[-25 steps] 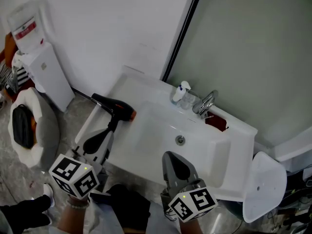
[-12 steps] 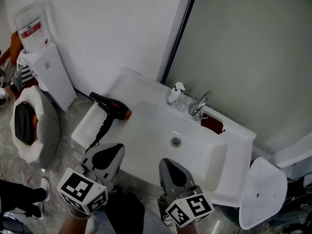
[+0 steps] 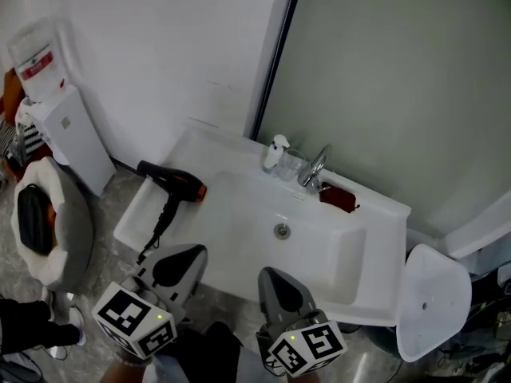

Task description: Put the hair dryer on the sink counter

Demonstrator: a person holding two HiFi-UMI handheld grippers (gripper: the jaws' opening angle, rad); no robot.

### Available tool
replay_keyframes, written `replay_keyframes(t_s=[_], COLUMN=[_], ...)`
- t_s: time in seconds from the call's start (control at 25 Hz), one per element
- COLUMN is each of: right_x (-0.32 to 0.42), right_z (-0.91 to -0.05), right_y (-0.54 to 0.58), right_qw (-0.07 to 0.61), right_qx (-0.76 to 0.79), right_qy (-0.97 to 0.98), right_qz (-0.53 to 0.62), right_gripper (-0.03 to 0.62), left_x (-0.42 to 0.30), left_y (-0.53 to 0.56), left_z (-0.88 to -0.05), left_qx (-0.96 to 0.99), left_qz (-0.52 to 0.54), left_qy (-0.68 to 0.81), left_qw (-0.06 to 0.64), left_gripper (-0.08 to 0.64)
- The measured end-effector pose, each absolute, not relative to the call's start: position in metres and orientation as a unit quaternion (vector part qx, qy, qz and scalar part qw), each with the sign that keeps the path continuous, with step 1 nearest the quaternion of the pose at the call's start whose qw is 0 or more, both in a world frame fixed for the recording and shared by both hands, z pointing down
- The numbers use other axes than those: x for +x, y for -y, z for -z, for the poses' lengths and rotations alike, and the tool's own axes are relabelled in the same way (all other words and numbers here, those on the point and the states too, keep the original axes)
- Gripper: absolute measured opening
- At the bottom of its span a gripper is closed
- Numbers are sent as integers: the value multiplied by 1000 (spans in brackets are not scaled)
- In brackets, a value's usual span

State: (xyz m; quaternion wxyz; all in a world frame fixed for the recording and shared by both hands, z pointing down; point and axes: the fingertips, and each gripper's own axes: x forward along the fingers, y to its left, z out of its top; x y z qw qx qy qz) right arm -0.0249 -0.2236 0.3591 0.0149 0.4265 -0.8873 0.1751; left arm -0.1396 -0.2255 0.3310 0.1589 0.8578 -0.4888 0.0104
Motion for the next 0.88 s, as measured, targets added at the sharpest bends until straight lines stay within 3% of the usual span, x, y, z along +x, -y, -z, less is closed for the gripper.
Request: replay_keyframes(t_s=[0.88], right_x=[-113], right_z=[-345], right_y=[131], right_qw=[13], right_qx=[524], right_qy=[839], right_qz=[-144], right_gripper=[-3], left_x=[-225], left_y=[151], left_z=[-335], left_qx=[903], left_qz=[-2], left_qy=[393], left_qw=[173], left_gripper=[6])
